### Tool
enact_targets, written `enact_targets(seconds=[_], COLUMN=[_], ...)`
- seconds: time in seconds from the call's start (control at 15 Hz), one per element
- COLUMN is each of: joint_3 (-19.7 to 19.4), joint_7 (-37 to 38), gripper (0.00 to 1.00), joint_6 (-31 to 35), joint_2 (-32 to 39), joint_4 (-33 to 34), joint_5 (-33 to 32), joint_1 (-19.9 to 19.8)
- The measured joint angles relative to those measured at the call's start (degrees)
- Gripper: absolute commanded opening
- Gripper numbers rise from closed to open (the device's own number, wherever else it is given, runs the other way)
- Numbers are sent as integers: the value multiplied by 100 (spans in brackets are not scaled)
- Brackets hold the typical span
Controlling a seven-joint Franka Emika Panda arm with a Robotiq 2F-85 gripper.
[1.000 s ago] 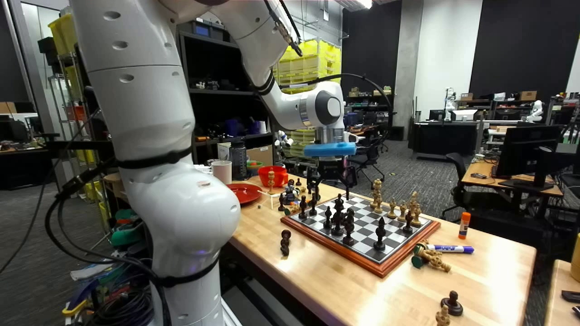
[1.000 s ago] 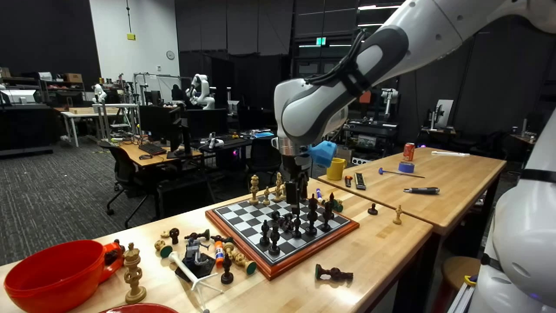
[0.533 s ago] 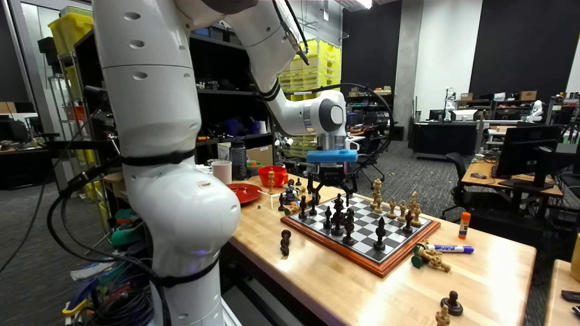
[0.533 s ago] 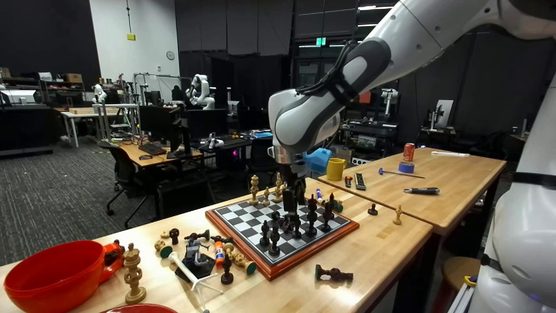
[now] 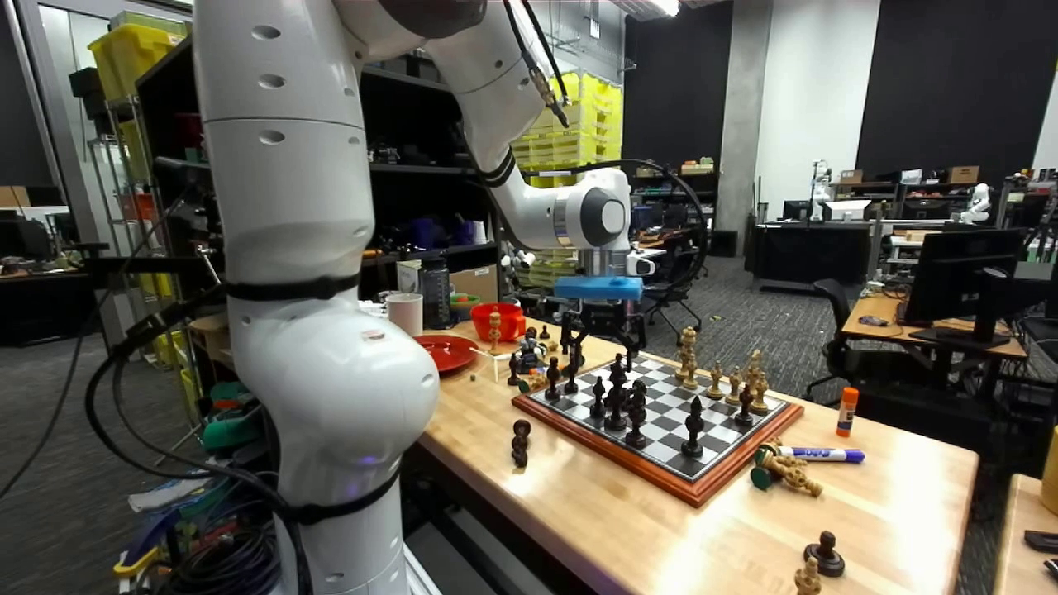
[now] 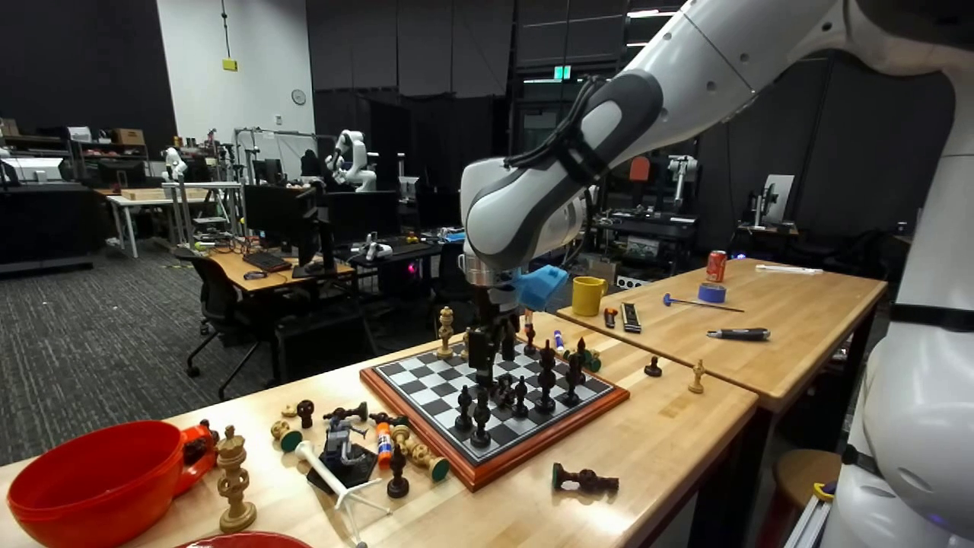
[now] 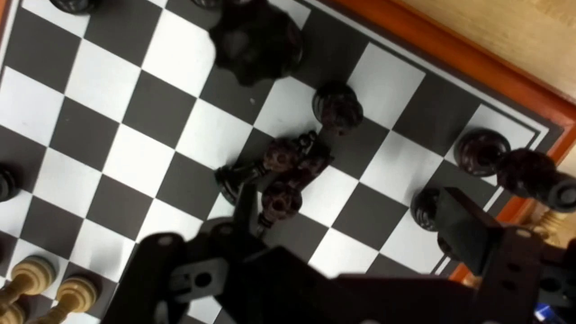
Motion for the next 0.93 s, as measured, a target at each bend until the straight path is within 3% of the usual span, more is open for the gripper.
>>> enact_targets(seconds=[0.4, 0.93], joint_3=[-18, -257], joint_7=[1157, 3361], gripper=[100, 100], joint_6=[1052, 1577], joint_2=[229, 314], joint_4=[31, 20], joint_5=[-190, -1343], joint_1=[-49, -250])
